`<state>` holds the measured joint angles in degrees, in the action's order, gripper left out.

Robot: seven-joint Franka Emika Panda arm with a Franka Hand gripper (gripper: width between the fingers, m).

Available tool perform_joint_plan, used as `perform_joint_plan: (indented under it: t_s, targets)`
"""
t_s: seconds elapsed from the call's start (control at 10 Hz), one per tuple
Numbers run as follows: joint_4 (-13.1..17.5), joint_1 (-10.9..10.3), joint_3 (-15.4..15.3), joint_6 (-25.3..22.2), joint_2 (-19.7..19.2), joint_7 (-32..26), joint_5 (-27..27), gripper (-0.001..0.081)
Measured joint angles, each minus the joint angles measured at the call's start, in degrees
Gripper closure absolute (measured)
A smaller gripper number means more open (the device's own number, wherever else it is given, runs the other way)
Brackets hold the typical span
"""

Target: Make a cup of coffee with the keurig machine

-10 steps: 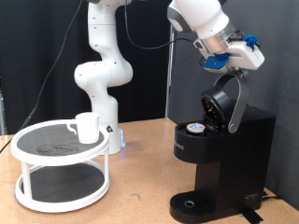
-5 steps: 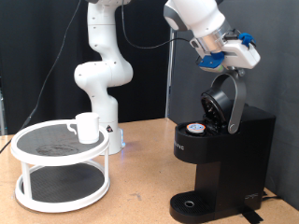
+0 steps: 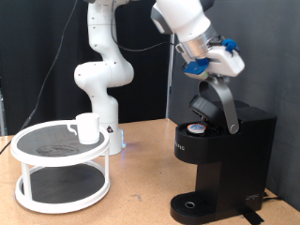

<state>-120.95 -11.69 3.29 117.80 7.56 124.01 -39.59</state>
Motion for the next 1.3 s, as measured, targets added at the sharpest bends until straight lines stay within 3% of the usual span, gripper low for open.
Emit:
perform_joint_plan:
  t_s: [0.8,1.3]
  targets:
    - [-4.1,1.0,1.9,0.3,2.5,-7.6,-0.3,0.0806]
    - [-8.1,1.0,1.9,3.9,4.8,-7.9,0.4,0.0806]
